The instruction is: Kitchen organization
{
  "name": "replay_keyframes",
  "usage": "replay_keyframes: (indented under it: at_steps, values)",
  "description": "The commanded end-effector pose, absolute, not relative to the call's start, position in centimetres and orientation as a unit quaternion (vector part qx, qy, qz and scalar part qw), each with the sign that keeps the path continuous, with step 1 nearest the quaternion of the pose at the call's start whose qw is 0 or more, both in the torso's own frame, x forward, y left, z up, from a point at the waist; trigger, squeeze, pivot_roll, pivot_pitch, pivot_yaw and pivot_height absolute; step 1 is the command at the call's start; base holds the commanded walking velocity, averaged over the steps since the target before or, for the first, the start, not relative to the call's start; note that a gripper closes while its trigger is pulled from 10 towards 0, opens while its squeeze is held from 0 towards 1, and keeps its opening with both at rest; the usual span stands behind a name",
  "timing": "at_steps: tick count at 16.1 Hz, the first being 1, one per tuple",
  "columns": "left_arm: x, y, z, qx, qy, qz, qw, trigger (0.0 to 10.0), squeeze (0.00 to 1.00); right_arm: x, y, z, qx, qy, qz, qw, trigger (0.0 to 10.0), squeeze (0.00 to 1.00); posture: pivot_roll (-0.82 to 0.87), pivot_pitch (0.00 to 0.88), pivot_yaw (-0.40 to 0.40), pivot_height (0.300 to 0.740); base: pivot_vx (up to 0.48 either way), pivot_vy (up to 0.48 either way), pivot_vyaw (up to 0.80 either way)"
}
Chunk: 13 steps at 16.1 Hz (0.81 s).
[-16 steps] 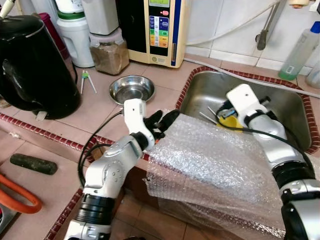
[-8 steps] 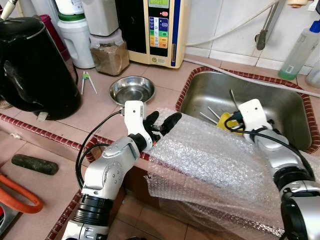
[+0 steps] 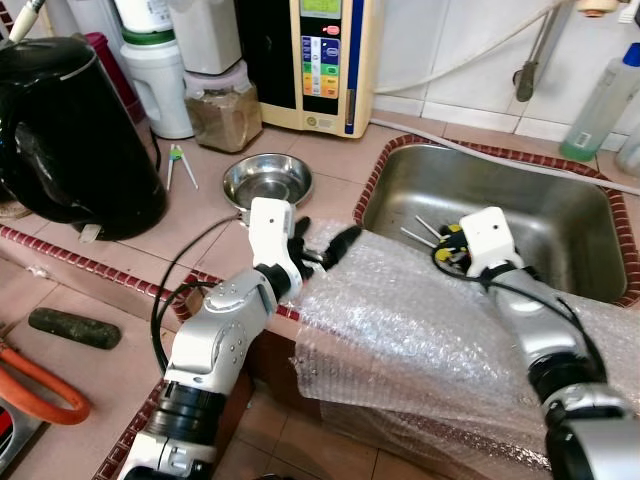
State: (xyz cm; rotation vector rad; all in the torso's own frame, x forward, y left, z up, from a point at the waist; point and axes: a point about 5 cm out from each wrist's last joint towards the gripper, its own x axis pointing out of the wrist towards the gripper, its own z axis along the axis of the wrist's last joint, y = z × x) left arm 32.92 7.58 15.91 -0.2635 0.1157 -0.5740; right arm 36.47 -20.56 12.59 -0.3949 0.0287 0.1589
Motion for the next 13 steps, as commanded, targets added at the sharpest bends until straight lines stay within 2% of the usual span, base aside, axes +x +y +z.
replay_keyframes:
  at_steps: [1, 2, 3, 5, 6, 8, 9, 11, 13]
  values:
    - [33.4, 8.0, 16.3, -0.122, 0.046, -0.262, 0.956, 10.0, 1.00, 36.4, -20.0, 13.2, -0.179, -0.009, 0.083, 0.980, 10.0, 1.00, 0.03, 0.050, 0.089, 0.740, 0.000, 0.000, 0.00]
    - [34.4, 9.1, 16.8, -0.124, 0.030, -0.219, 0.967, 10.0, 1.00, 35.6, -17.4, 14.4, -0.121, -0.054, 0.116, 0.984, 10.0, 1.00, 0.02, 0.052, 0.085, 0.740, 0.000, 0.000, 0.00]
    - [35.3, 9.8, 17.1, -0.133, 0.034, -0.185, 0.973, 10.0, 1.00, 34.5, -15.4, 15.0, -0.106, -0.082, 0.149, 0.980, 10.0, 1.00, 0.02, 0.055, 0.081, 0.740, 0.000, 0.000, 0.00]
    - [36.5, 10.6, 17.3, -0.113, 0.035, -0.147, 0.982, 10.0, 1.00, 32.3, -12.4, 15.3, -0.086, -0.108, 0.196, 0.971, 10.0, 1.00, 0.01, 0.058, 0.078, 0.740, 0.000, 0.000, 0.00]
    - [36.8, 10.8, 17.5, -0.110, 0.033, -0.138, 0.984, 10.0, 1.00, 31.8, -11.8, 15.3, -0.081, -0.111, 0.206, 0.969, 10.0, 1.00, 0.01, 0.058, 0.078, 0.740, 0.000, 0.000, 0.00]
    - [38.3, 12.5, 17.8, -0.122, 0.028, -0.050, 0.991, 10.0, 1.00, 28.4, -9.0, 14.8, -0.081, -0.104, 0.253, 0.958, 10.0, 1.00, -0.03, 0.067, 0.080, 0.740, 0.000, 0.000, 0.00]
    - [38.9, 13.3, 17.7, -0.127, 0.031, 0.001, 0.991, 10.0, 1.00, 27.3, -8.6, 14.5, -0.073, -0.089, 0.255, 0.960, 10.0, 1.00, -0.04, 0.070, 0.082, 0.740, 0.000, 0.000, 0.00]
    - [39.4, 14.1, 17.4, -0.117, 0.042, 0.052, 0.991, 10.0, 1.00, 26.3, -8.3, 14.7, -0.066, -0.087, 0.255, 0.961, 10.0, 1.00, -0.06, 0.076, 0.087, 0.740, 0.000, 0.000, 0.00]
    - [39.8, 14.5, 16.9, -0.135, 0.061, 0.077, 0.986, 10.0, 1.00, 26.0, -9.0, 15.1, -0.073, -0.097, 0.226, 0.966, 10.0, 1.00, -0.08, 0.082, 0.093, 0.740, 0.000, 0.000, 0.00]
